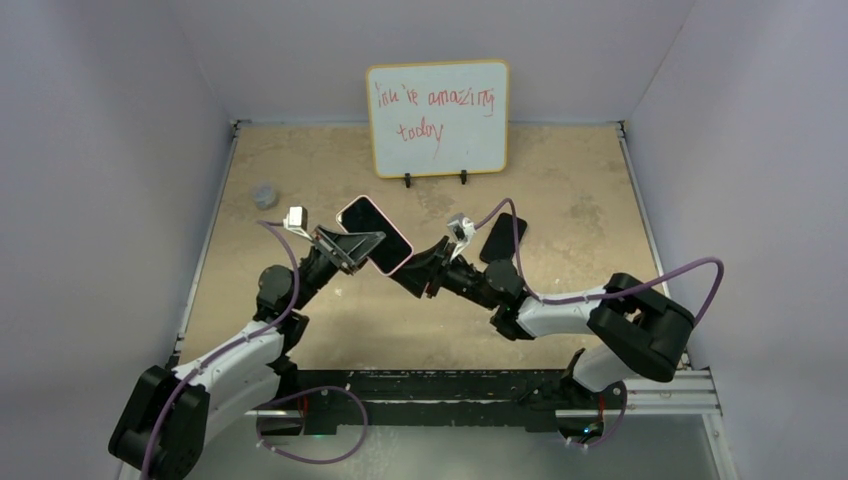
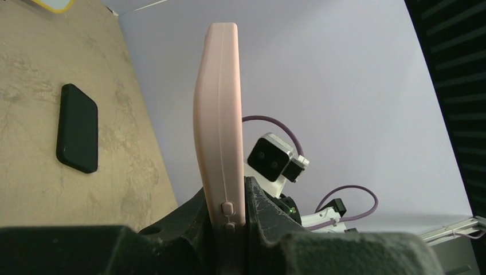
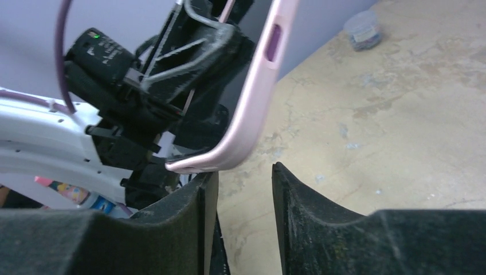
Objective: Take the phone out of the phone case
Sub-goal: Remove the phone case from the phone.
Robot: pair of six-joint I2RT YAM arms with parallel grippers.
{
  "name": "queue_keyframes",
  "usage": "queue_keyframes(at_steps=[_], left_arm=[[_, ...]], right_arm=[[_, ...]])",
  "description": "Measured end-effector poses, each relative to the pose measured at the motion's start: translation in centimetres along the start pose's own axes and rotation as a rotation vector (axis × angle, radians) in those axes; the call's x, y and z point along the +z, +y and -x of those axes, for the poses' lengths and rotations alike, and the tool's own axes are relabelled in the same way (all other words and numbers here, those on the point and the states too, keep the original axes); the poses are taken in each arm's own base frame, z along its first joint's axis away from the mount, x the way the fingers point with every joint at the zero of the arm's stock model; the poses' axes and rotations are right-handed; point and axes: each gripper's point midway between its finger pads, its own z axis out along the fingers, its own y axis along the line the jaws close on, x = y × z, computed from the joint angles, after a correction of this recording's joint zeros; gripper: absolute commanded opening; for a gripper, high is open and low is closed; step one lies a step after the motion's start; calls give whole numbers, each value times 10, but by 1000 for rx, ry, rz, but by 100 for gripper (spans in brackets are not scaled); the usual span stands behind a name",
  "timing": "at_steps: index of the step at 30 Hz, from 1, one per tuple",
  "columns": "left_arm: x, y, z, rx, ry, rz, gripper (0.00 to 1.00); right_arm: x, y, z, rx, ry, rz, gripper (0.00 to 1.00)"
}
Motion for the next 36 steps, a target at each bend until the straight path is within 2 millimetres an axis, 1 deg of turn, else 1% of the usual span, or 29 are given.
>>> queue_keyframes(at_steps=[3, 6, 12, 20, 26, 31, 36], left_arm=[[1, 1, 0, -1, 0, 0, 0], [1, -3, 1, 5, -1, -16, 0], [1, -4, 1, 7, -2, -18, 0], [2, -3, 1, 21, -2, -17, 0], [4, -8, 2, 27, -3, -29, 0], [4, -8, 2, 26, 0, -28, 0], [3, -8, 1, 26, 2, -29, 0]], right_arm=[[1, 9, 1, 3, -8, 28, 49], [1, 11, 0, 5, -5, 36, 51], [1, 14, -1, 5, -1, 48, 53], [0, 25, -3, 4, 10, 90, 54], [-1, 31, 5, -4, -11, 108, 53], [-1, 37, 14, -13, -33, 122, 52], [0, 37, 15, -15, -37, 120, 47]])
